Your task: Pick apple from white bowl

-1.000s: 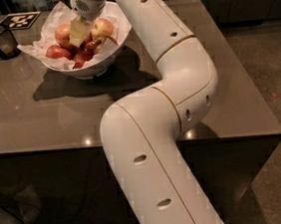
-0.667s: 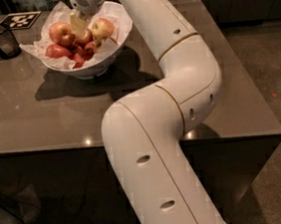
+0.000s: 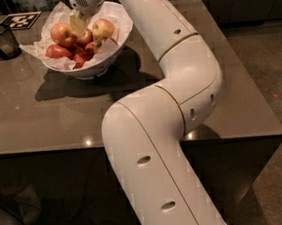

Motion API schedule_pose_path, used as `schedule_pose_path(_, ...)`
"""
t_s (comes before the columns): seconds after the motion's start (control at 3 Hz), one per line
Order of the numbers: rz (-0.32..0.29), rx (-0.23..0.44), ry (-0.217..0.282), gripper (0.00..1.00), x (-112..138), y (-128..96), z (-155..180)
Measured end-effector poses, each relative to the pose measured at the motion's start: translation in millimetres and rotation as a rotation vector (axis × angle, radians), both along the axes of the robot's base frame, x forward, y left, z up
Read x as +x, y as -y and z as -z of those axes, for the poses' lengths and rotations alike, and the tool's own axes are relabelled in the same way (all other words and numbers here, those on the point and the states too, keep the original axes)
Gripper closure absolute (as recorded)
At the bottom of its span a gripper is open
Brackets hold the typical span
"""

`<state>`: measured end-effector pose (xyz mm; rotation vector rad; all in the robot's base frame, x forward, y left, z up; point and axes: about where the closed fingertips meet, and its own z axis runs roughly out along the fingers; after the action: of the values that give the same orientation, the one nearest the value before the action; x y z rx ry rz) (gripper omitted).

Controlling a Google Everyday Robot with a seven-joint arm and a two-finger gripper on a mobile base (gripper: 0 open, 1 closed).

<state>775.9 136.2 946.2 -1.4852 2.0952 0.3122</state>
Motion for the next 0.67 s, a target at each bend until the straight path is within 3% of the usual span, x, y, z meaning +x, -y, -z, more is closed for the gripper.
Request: schedule_pose_path(0.67,0.0,0.0,0.0,0.17,0.0,0.0,0.0)
